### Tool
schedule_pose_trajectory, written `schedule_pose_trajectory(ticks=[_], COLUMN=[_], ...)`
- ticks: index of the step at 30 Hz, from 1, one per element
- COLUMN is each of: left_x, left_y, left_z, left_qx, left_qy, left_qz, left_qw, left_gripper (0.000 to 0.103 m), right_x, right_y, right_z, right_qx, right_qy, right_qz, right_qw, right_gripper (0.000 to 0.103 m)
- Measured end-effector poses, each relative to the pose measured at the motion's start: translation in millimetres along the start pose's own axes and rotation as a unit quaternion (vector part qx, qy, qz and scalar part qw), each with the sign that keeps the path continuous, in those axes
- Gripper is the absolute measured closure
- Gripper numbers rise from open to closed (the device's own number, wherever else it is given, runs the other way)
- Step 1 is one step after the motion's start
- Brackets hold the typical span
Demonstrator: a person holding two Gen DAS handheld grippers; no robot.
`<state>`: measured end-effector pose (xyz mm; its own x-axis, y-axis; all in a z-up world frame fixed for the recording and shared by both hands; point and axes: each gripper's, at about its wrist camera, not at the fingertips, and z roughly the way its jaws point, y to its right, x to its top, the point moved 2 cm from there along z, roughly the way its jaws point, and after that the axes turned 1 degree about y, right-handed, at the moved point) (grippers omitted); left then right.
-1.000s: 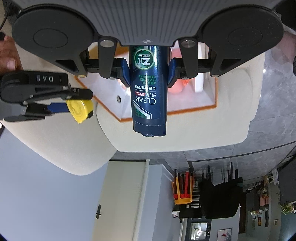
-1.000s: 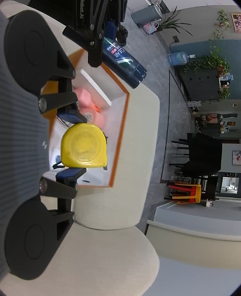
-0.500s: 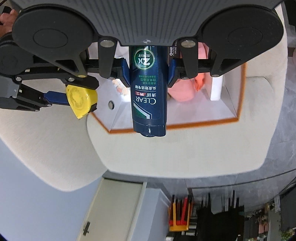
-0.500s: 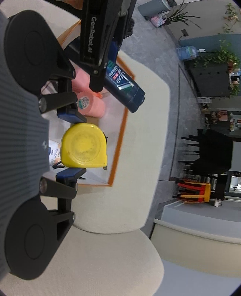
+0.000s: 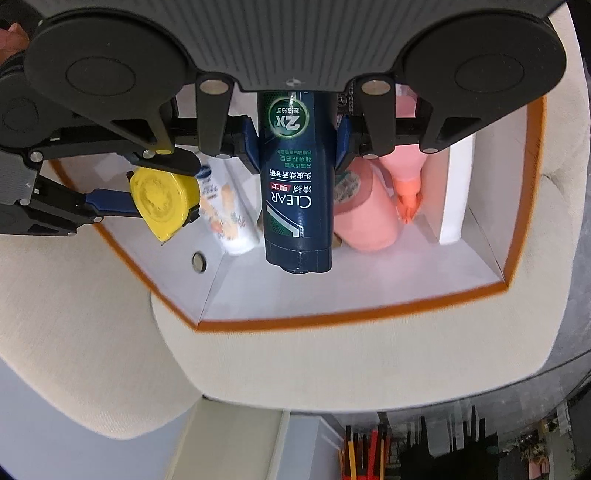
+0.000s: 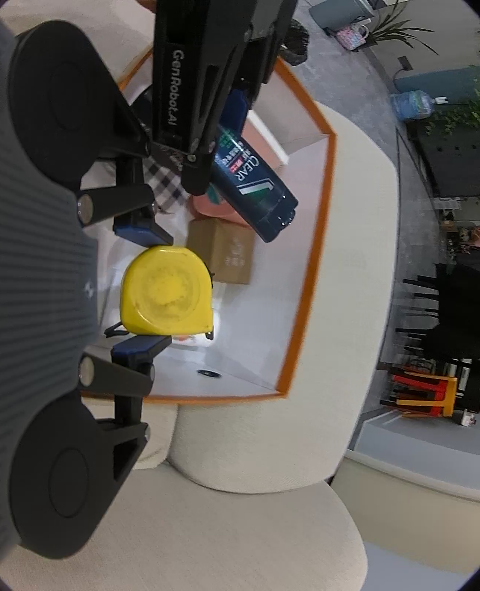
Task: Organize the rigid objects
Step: 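Lower the bottle and tape measure into the box and open both tools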
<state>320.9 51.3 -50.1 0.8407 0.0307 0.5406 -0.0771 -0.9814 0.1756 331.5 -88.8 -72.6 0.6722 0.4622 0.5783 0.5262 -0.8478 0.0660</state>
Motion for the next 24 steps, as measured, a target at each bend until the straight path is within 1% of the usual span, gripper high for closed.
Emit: schedule_pose_trajectory(ticks=[3, 7, 11, 14, 17, 24], left_x=[-3.5, -5.2, -7.4, -7.1, -4.5, -3.2], left_y=[0.0, -2.7, -1.7, -1.8, -1.4, -3.0], left_z=[6.7, 10.6, 16.9, 18.3, 22.0, 21.0], left_qx=[0.006, 0.013, 0.023, 0.027, 0.025, 0.025], left_qy=[-0.016, -0.024, -0.041, -0.046, -0.051, -0.047], left_qz=[0.002, -0.003, 0.004, 0.001, -0.003, -0.013], left_qw=[0.9999, 0.9996, 0.9989, 0.9986, 0.9984, 0.9985], left_gripper=[0.057, 0.057, 0.057, 0.057, 0.058, 0.058], right_x=[-5.9, -3.9, -1.6, -0.8, 0.0, 2.9], right_y=[-5.9, -8.2, -10.3, -12.9, -13.9, -16.5], right_z=[5.4, 10.7, 17.8, 25.5, 30.2, 36.8], right_qx=[-0.002, -0.005, -0.011, -0.021, -0.027, -0.038], right_qy=[-0.003, -0.01, -0.019, -0.026, -0.03, -0.035], right_qz=[-0.013, -0.02, -0.04, -0.064, -0.076, -0.094], right_qw=[1.0, 1.0, 0.999, 0.997, 0.996, 0.994], right_gripper=[0.053, 0.053, 0.053, 0.053, 0.053, 0.052])
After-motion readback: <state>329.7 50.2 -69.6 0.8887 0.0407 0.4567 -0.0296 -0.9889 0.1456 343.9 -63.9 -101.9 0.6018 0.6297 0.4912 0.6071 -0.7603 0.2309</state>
